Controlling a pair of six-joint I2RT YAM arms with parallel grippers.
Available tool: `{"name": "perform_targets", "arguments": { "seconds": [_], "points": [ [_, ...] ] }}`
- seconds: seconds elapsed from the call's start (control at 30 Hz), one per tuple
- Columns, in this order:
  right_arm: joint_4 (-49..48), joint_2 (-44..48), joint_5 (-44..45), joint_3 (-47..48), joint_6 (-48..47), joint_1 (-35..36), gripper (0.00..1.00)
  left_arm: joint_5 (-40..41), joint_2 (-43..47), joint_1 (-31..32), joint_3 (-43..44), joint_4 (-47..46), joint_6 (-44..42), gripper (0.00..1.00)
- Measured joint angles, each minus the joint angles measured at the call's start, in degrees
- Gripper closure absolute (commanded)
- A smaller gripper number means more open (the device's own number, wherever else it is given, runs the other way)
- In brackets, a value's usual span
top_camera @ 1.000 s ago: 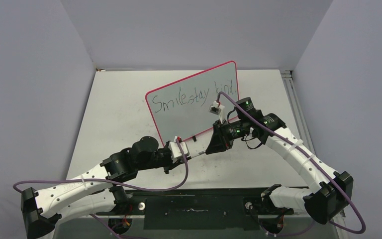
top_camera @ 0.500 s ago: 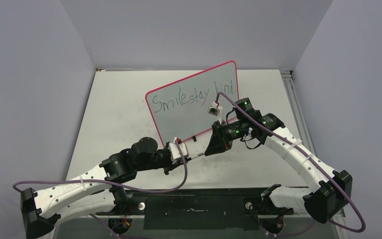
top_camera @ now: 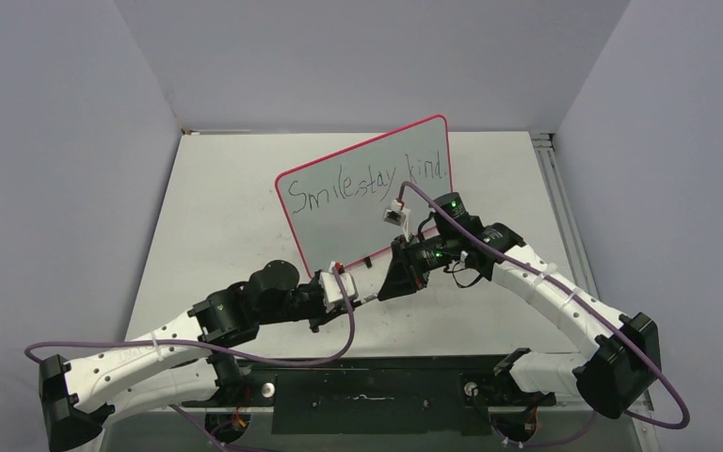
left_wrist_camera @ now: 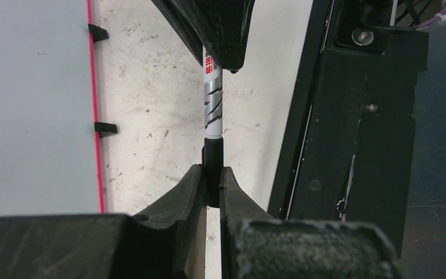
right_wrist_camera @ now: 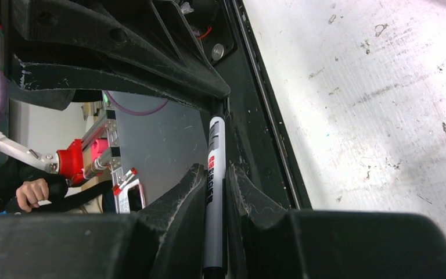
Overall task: Write a sentence on the whiteboard
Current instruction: Close the whiteboard marker at the center of the board.
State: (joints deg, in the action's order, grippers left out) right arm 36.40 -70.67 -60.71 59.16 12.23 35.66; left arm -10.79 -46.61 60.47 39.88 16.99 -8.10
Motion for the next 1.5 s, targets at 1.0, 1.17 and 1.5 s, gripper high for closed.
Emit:
{"name": "perform_targets", "arguments": {
  "seconds": [1.0, 1.17, 1.5],
  "points": [
    [-16.3, -0.2, 0.9, -8.3, 12.6, 3.8, 0.95, -0.2, 1.0, -0.1, 0.0, 6.8, 0.3, 1.0],
    [-16.7, -0.2, 0.9, -8.5, 13.0, 4.0, 0.95, -0.2, 0.8, -0.1, 0.0, 6.8, 0.3, 1.0],
    [-16.7, -0.2, 1.3, -8.7, 13.2, 4.2, 0.95, -0.4, 0.5, -0.1, 0.0, 6.9, 0.3, 1.0]
  ]
}}
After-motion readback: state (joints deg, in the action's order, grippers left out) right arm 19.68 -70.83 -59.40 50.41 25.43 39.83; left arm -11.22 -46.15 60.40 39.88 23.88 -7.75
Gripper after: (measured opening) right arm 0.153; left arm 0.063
